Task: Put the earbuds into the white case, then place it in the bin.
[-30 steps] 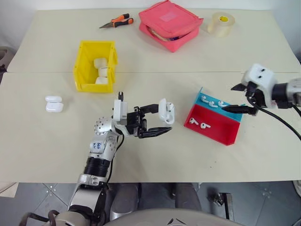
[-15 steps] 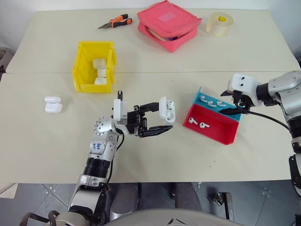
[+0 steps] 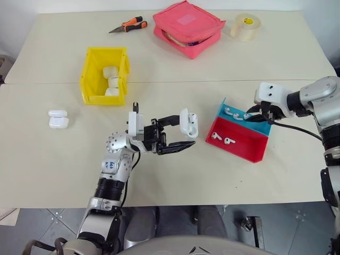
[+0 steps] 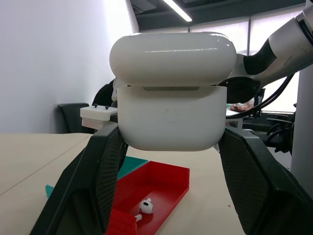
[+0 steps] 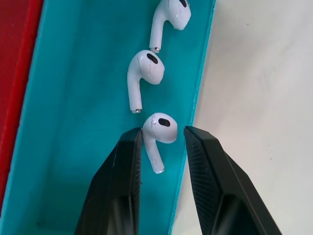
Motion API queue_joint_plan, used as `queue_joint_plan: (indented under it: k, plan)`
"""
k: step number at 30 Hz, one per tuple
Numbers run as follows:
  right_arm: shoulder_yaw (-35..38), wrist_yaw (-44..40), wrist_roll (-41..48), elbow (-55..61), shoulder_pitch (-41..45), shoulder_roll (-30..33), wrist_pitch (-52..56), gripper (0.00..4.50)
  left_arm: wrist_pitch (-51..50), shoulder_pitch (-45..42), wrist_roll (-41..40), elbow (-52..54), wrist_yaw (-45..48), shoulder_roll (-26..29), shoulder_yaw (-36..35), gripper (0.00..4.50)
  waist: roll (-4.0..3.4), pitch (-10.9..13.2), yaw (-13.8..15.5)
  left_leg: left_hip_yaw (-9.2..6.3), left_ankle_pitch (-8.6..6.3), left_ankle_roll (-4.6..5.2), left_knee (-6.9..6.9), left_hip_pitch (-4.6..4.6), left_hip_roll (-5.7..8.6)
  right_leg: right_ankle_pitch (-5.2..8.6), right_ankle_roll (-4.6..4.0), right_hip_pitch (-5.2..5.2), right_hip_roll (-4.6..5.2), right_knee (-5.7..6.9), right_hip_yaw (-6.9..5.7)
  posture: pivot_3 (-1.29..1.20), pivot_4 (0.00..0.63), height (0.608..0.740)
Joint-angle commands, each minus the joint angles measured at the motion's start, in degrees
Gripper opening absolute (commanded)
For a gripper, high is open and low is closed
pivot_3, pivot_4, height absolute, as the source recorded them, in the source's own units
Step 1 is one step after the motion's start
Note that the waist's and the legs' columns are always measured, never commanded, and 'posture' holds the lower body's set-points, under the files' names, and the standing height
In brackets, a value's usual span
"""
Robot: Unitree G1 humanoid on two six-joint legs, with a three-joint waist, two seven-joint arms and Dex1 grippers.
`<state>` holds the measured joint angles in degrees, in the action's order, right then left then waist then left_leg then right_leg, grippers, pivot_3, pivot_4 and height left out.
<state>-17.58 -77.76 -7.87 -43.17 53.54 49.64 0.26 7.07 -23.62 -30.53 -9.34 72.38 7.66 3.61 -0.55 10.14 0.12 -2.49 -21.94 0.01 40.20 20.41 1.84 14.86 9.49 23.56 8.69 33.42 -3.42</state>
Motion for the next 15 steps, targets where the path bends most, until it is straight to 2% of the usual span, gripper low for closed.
queue_joint_plan:
  k: [1, 15]
  plan:
    - [0.1, -0.2, -1.2, -1.3, -0.3, -0.4, -0.9, 1.39, 1.2, 0.3, -0.3, 2.2, 0.1, -0.2, 0.4, 2.7, 0.0, 0.0, -0.2, 0.0, 0.0, 0.0, 0.0, 0.0, 0.0, 0.0, 0.0, 0.0, 0.0, 0.0, 0.0, 0.0, 0.15, 0.74]
    - [0.9, 0.6, -1.3, -0.1, -2.1, -1.1, -2.6, 1.39, 1.5, 0.8, -0.5, 1.8, 1.2, 0.0, 0.3, 2.7, -0.01, 0.0, -0.3, 0.01, 0.01, -0.03, 0.01, -0.03, -0.03, 0.0, 0.0, 0.0, -0.01, 0.03, 0.0, 0.0, 0.15, 0.74]
